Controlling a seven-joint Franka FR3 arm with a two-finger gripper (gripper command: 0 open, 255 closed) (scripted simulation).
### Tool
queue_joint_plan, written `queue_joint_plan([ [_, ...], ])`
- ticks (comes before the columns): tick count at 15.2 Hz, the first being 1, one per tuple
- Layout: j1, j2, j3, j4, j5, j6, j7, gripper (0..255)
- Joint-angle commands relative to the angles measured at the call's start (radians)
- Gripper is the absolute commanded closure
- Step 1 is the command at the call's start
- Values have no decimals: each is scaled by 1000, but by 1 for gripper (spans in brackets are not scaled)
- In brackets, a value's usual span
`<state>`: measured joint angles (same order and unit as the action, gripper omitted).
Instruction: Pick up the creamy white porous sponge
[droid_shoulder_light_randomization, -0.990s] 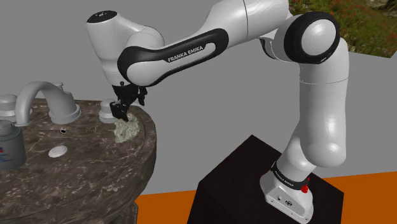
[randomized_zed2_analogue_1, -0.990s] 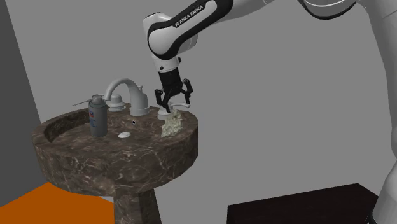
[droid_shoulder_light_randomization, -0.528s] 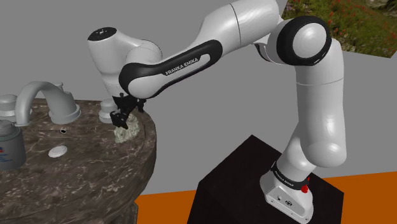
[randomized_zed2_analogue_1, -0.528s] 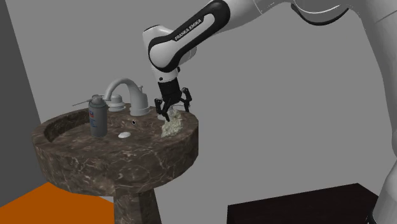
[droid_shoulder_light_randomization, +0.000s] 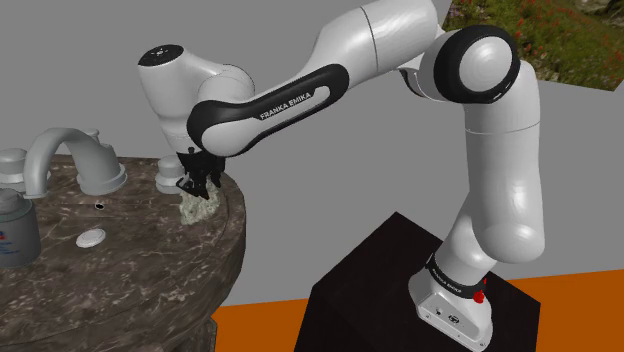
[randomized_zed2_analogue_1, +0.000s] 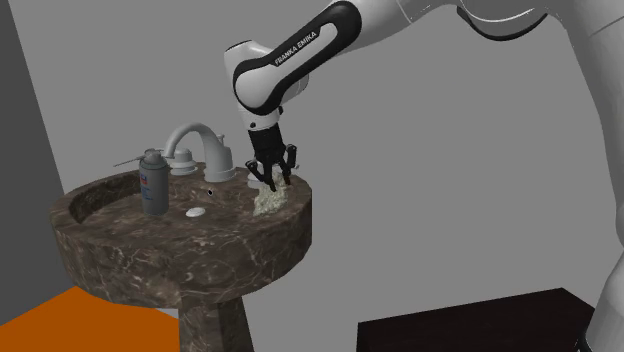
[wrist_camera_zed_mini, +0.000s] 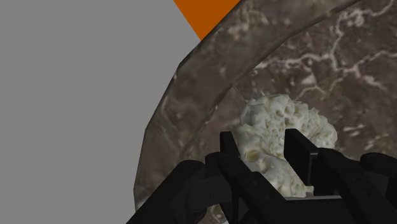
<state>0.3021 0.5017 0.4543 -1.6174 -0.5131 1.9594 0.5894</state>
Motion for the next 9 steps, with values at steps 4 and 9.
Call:
queue_joint_plan([
  [4, -1, -6, 2, 4, 4, -9, -4, 255],
  [9, -3, -31, 10, 35, 22, -59, -26, 255],
])
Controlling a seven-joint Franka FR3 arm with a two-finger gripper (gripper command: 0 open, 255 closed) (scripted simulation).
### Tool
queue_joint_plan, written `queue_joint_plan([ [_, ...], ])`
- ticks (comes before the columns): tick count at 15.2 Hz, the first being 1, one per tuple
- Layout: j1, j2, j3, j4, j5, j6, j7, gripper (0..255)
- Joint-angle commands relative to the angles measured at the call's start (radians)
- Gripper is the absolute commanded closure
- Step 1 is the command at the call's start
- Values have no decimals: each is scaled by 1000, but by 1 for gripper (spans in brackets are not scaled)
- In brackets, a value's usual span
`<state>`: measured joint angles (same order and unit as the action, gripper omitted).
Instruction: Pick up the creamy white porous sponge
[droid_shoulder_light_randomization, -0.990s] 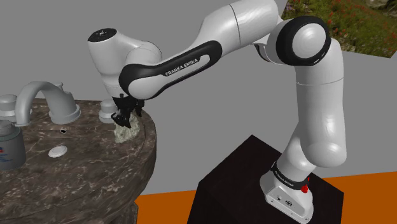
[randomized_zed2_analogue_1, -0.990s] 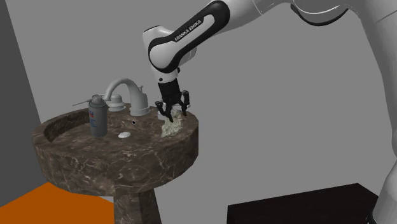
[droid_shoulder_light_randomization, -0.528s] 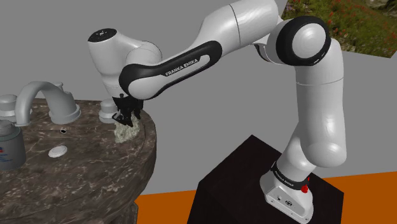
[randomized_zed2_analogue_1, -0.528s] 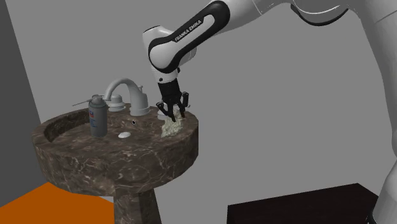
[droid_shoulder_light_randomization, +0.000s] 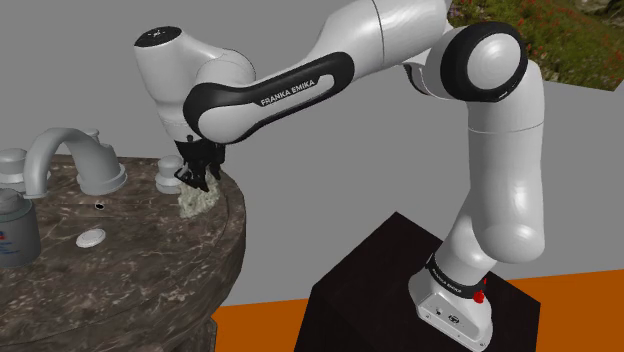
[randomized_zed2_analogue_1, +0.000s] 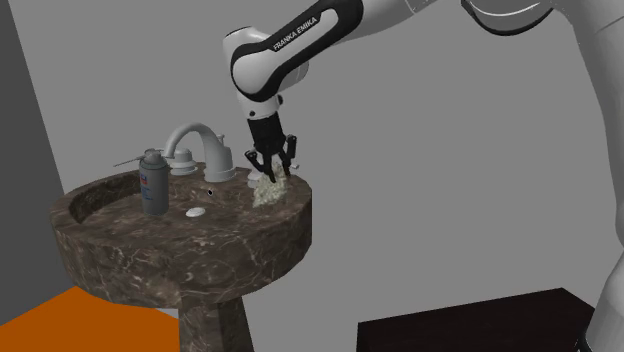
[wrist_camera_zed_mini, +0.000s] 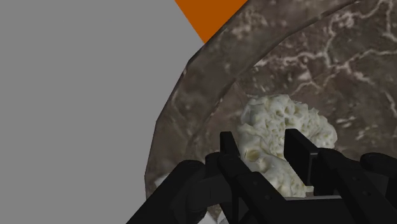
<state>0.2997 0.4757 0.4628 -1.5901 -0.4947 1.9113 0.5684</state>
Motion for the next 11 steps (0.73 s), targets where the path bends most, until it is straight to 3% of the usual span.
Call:
queue_joint_plan([
  [1, 0, -9, 3, 14, 7, -21, -9, 255],
  [11, 2, -39, 13, 81, 30, -109, -42, 255],
])
